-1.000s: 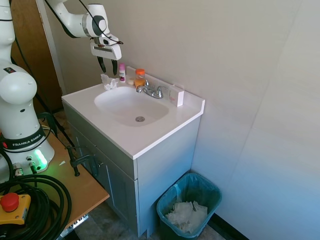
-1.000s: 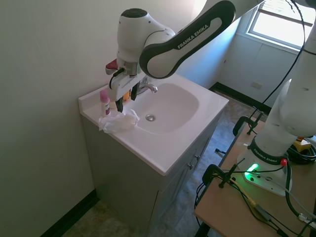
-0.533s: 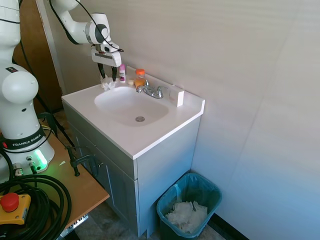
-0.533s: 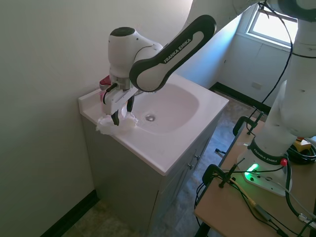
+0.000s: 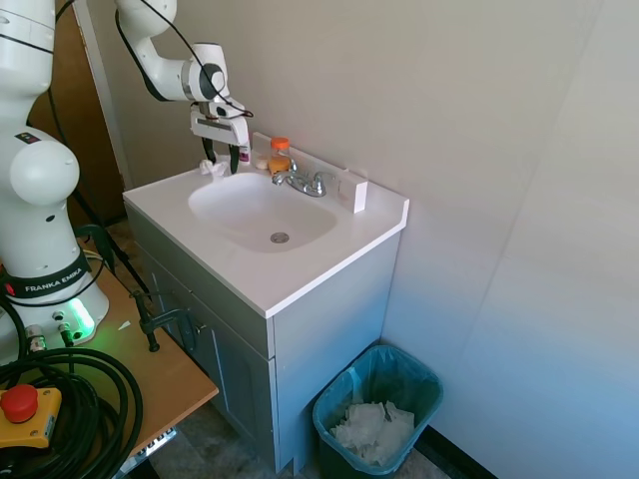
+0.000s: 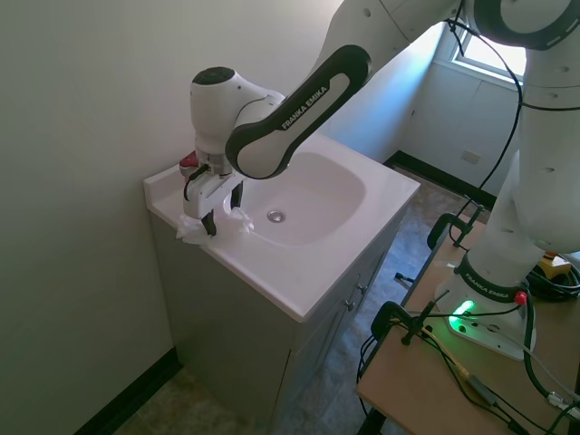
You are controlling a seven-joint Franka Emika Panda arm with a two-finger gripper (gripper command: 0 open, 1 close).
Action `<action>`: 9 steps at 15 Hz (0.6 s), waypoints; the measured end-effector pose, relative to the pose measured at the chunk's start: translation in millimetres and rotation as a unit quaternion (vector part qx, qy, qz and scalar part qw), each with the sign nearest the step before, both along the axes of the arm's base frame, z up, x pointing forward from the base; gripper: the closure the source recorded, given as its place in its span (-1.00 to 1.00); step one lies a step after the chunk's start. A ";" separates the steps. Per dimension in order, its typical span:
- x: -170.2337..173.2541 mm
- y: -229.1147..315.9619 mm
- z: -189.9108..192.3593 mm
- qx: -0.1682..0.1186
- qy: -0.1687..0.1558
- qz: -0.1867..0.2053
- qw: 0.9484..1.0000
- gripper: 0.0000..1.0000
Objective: Throw the tissue in the trash bin
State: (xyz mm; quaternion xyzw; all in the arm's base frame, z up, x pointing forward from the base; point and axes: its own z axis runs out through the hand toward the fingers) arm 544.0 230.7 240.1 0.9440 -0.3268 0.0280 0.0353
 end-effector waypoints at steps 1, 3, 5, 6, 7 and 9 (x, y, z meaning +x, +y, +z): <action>0.6 -0.8 0.6 0.000 0.002 -0.002 1.000 1.00; 0.9 -2.4 0.4 -0.001 0.004 -0.005 1.000 1.00; 0.9 -3.5 0.0 -0.002 0.006 -0.007 1.000 1.00; 0.6 -3.7 -0.2 -0.002 0.007 -0.007 1.000 1.00; 0.5 -3.8 -0.4 -0.003 0.008 -0.007 1.000 1.00; -0.1 -3.9 -0.8 -0.004 0.010 -0.007 1.000 1.00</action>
